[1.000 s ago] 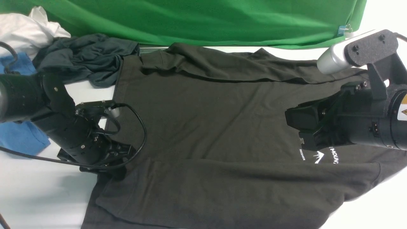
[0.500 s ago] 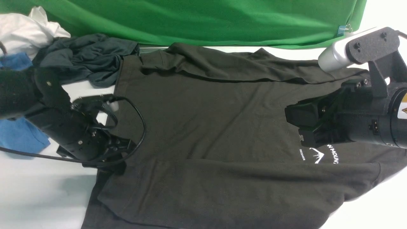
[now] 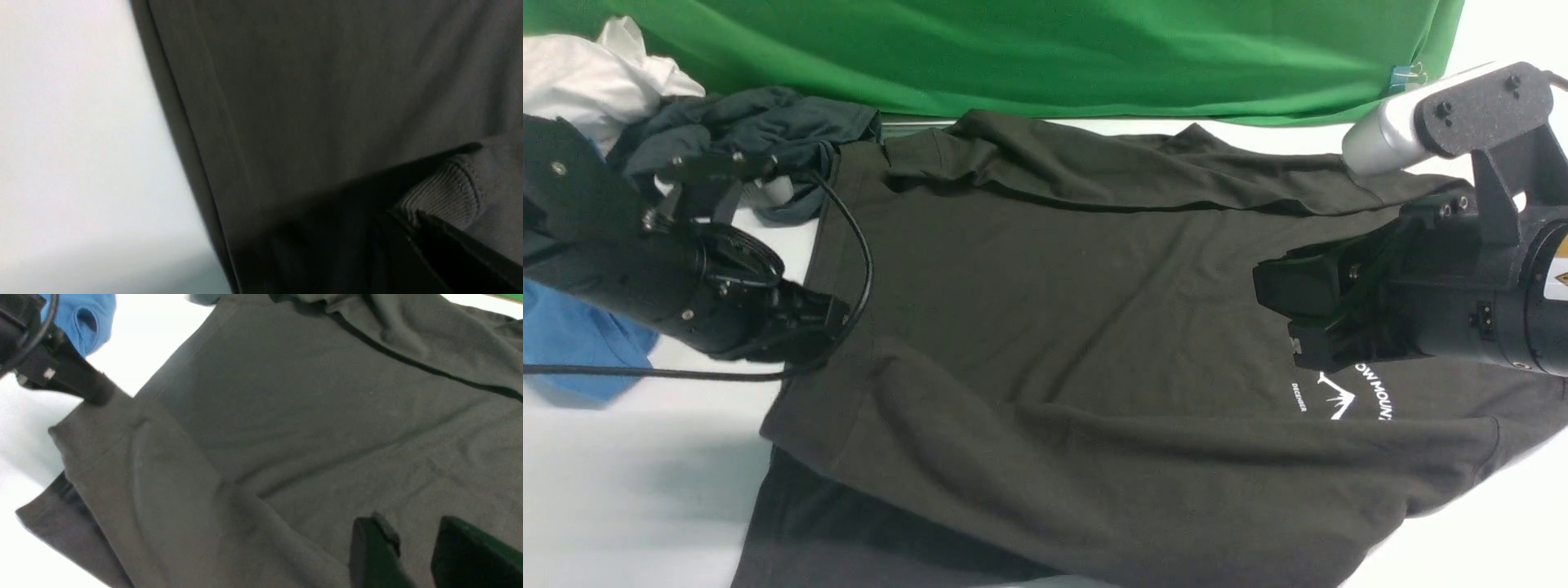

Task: Fold a long-sleeved shirt on a white desktop.
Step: 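Fold the left side of the black T-shirt inward over its body, then grab the top left corner of the dark shirt with the left gripper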

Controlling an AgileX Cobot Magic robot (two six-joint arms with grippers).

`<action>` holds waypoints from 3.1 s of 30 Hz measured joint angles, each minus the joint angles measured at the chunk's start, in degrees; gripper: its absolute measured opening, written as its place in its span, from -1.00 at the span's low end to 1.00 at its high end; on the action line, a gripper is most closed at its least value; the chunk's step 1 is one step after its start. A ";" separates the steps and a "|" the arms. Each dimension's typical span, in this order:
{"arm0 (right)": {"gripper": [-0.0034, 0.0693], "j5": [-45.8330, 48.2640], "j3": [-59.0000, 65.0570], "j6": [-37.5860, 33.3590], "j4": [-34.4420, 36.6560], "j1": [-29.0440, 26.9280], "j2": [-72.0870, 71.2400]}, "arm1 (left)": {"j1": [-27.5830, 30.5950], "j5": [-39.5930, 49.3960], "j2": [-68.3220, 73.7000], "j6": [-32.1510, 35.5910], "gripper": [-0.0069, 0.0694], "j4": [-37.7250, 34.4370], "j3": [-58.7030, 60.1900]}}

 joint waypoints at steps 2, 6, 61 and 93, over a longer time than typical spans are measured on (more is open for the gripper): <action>-0.24 -0.67 0.00 0.00 -0.12 0.00 0.00 | 0.00 -1.85 0.00 1.28 -0.71 -0.07 -1.11; -0.24 -1.40 0.00 -0.44 -0.22 0.00 0.00 | 0.00 -4.64 0.00 4.50 -0.71 -1.31 -3.16; 0.16 13.36 -9.11 1.32 -3.89 -15.12 4.00 | 0.00 -0.76 21.22 -2.76 0.92 -1.62 -34.50; 0.18 11.32 -9.29 1.50 -1.87 -14.86 5.06 | 2.50 -4.52 47.92 -24.85 0.30 -18.52 -53.45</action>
